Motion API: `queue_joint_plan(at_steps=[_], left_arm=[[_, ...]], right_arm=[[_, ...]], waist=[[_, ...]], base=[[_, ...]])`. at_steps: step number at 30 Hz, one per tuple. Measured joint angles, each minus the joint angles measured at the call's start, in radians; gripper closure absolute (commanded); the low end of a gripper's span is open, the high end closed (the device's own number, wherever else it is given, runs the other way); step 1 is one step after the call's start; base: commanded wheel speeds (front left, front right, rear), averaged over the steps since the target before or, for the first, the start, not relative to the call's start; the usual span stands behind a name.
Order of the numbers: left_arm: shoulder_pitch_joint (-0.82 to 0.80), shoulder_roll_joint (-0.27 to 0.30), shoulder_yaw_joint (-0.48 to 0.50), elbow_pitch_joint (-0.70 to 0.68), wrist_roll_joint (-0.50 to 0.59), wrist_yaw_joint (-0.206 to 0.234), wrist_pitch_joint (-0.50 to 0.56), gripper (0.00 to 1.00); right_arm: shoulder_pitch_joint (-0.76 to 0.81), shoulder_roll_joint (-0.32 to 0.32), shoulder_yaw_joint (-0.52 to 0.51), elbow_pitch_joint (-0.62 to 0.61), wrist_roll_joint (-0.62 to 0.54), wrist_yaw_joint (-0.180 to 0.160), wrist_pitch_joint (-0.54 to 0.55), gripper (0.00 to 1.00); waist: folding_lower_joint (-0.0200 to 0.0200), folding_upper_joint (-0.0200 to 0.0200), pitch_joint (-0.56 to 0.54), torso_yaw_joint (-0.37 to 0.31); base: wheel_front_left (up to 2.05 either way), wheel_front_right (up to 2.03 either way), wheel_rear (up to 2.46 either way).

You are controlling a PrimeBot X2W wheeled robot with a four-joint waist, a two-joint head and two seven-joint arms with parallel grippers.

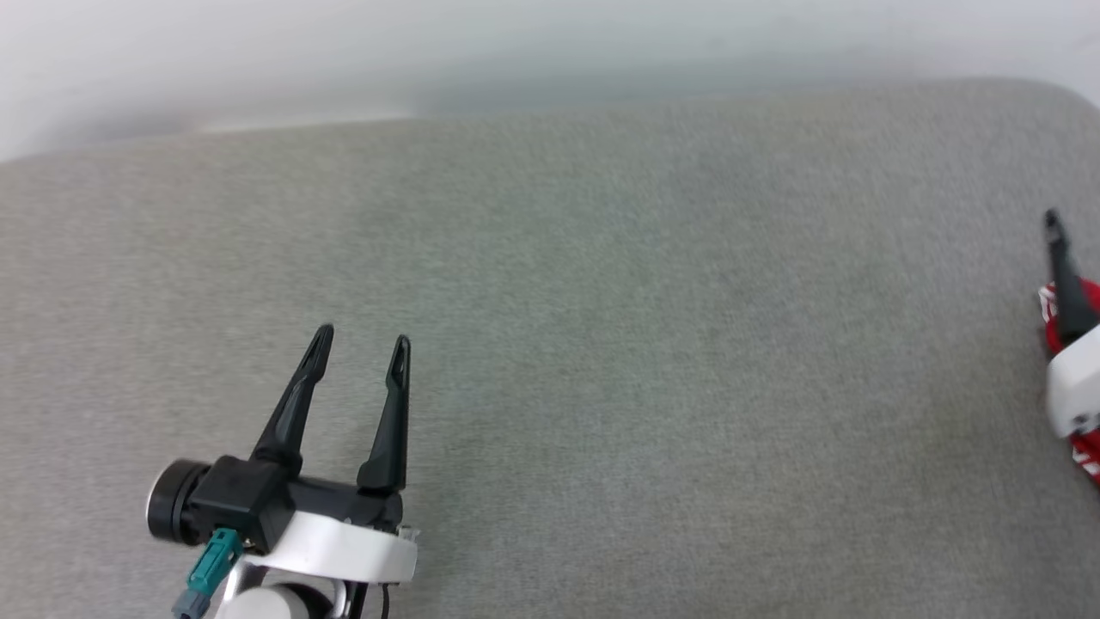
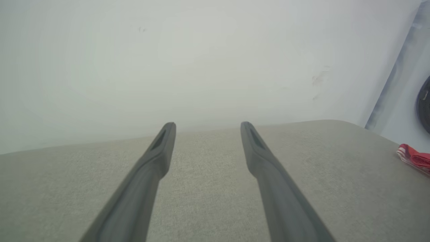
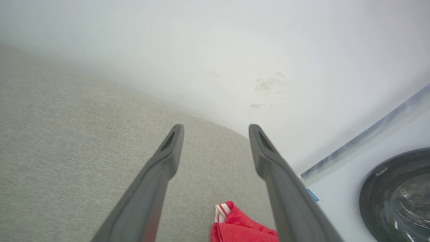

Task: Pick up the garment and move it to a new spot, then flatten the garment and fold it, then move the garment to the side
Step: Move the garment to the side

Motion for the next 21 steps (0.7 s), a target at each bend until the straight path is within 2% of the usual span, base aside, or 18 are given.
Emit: queue_joint_plan(at_steps=[7, 11, 16, 21], left_arm=[[0.048, -0.007, 0.026, 0.058, 0.001, 0.008, 0.000, 0.00], [0.069, -0.015, 0.040, 0.082, -0.006, 0.008, 0.000, 0.00], [0.096, -0.026, 0.056, 0.100, -0.021, 0.007, 0.000, 0.00], [0.112, -0.030, 0.070, 0.117, -0.022, 0.002, 0.000, 0.00]], right_arm=[[0.142, 0.189, -0.021, -0.044, 0.052, 0.000, -0.137, 0.00], [0.214, 0.274, -0.005, -0.042, 0.065, 0.000, -0.200, 0.00], [0.255, 0.330, -0.017, -0.008, 0.089, 0.000, -0.257, 0.00], [0.281, 0.355, -0.011, 0.040, 0.087, 0.000, -0.305, 0.00]], waist=[[0.0000, 0.0000, -0.093, 0.063], [-0.0001, 0.0000, -0.133, 0.088], [-0.0001, 0.0000, -0.169, 0.102], [0.0000, 0.0000, -0.182, 0.103]], base=[[0.00, 0.00, 0.00], [0.00, 0.00, 0.00], [0.00, 0.00, 0.00], [0.00, 0.00, 0.00]])
